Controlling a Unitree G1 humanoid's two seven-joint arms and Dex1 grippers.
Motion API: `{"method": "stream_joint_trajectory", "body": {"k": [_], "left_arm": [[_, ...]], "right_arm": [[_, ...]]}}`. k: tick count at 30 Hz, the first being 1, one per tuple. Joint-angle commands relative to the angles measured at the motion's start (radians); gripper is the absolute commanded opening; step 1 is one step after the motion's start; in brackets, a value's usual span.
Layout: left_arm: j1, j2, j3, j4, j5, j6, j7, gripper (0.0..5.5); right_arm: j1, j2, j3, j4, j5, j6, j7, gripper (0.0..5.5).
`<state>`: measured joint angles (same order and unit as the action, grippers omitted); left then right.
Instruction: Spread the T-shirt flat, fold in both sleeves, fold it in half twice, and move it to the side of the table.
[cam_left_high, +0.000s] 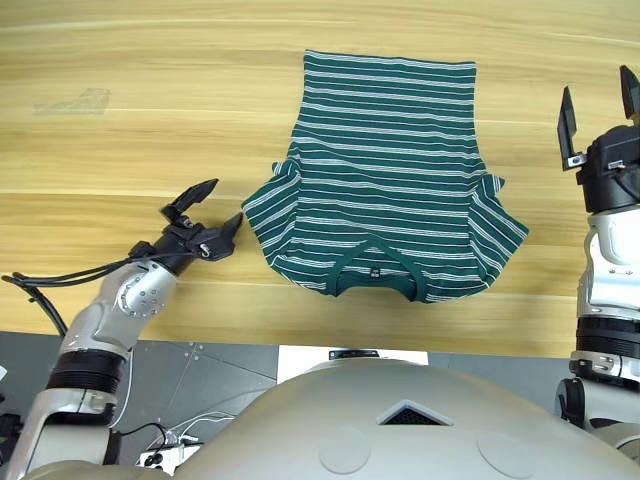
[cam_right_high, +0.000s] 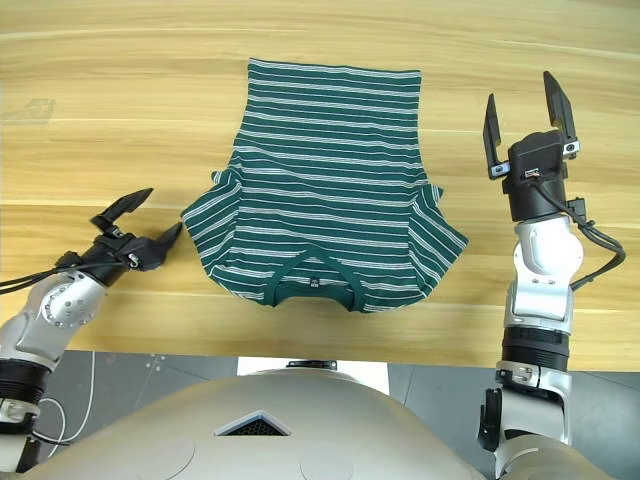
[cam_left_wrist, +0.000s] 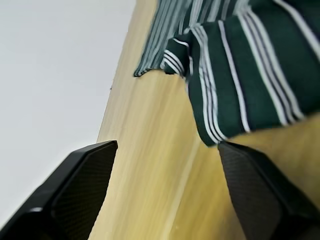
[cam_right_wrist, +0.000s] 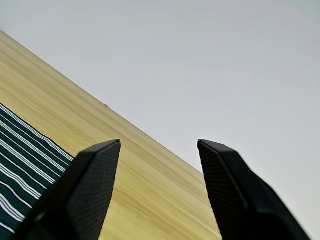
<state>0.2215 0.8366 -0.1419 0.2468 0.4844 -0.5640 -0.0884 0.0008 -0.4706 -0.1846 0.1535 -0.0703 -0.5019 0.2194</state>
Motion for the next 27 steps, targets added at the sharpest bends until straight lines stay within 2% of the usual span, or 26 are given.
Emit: {"method": "stream_joint_trajectory", "body": {"k": [1, 10, 24, 27], "left_arm": [[0.067, 0.082, 0.001, 0.005, 0.101, 0.086, -0.058, 3.75], [-0.188, 0.001, -0.158, 0.118, 0.147, -0.034, -0.098, 3.75], [-0.237, 0.013, -0.241, 0.196, 0.176, -0.124, -0.113, 3.75], [-0.263, 0.008, -0.255, 0.222, 0.186, -0.122, -0.108, 3.22]], "right_arm": [[0.003, 0.011, 0.009, 0.019, 0.012, -0.007, 0.005, 2.84], [-0.016, 0.025, 0.030, 0.037, 0.012, -0.014, 0.009, 2.84], [-0.063, 0.033, 0.057, 0.071, 0.010, -0.015, 0.016, 2.84], [-0.057, 0.035, 0.058, 0.062, 0.018, -0.010, 0.017, 2.84]]}}
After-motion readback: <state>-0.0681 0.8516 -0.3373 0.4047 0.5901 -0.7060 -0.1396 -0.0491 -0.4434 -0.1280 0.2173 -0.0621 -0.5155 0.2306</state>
